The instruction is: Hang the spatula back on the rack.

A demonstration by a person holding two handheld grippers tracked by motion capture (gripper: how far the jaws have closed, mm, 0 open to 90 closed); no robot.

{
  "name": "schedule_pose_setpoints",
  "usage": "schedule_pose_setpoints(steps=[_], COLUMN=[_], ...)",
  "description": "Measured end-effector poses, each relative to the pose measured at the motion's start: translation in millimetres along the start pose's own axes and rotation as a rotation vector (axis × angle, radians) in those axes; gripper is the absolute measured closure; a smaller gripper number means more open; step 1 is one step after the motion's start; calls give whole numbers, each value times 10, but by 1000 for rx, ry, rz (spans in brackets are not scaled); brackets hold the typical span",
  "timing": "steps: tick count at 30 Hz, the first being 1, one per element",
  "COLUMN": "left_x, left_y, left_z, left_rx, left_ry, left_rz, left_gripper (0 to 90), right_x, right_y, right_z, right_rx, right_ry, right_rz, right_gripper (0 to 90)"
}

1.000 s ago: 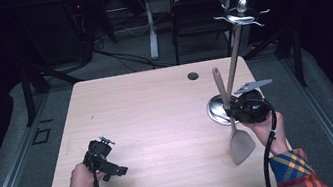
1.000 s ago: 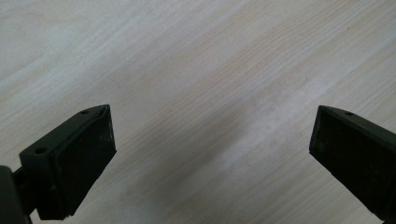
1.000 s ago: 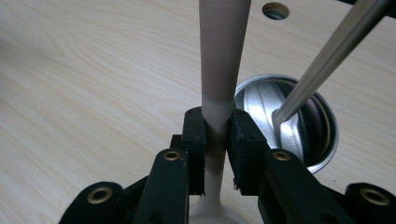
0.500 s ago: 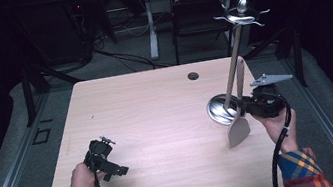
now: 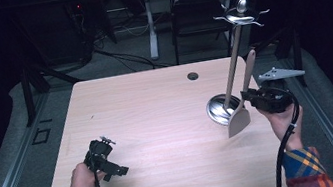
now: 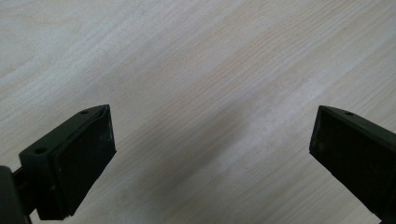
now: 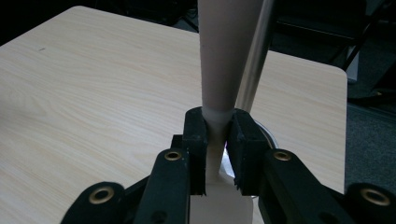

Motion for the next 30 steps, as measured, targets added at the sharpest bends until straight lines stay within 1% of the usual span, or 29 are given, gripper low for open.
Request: schedule_pose_setpoints(steps=[2, 4, 11, 13, 14, 19, 21, 23, 30], left_x=[-2, -4, -10, -10, -5, -8, -6, -12, -20], left_y=[10, 13, 23, 21, 18, 23, 19, 22, 28], left_z=[0, 3, 2, 0, -1, -8, -8, -5, -2], left_rx=[7, -2, -3, 1, -4, -5, -8, -5, -9], left_ry=[-1, -2, -7, -5, -6, -11, -9, -8, -11], left_rz=[-2, -2, 0, -1, 1, -1, 2, 0, 1], left_gripper=[0, 0, 0, 0, 0, 0, 0, 0, 0], right_x=[42, 84, 205, 225, 230, 282, 300, 320, 302], right_y=[20, 37, 105, 127, 133, 144, 146, 158, 207], right_z=[25, 45, 142, 180, 195, 318, 360, 390, 458], right_rx=[-1, -5, -14, -21, -24, -13, -19, -21, -30], right_ry=[12, 19, 33, 38, 36, 47, 61, 62, 61], right_rz=[-4, -9, -11, -7, -5, -4, 3, 10, 25], right_gripper=[776, 777, 777, 776, 777, 777, 777, 777, 777])
Point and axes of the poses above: each handheld gripper's, and its own axes: x roughly backward along the jaws, z roughly out of its top, y roughly to its right, the point moved 6 cm from there along -x, roughly forward along the jaws, and after that the axes turned 15 degrees about z, right-handed, at the moved point
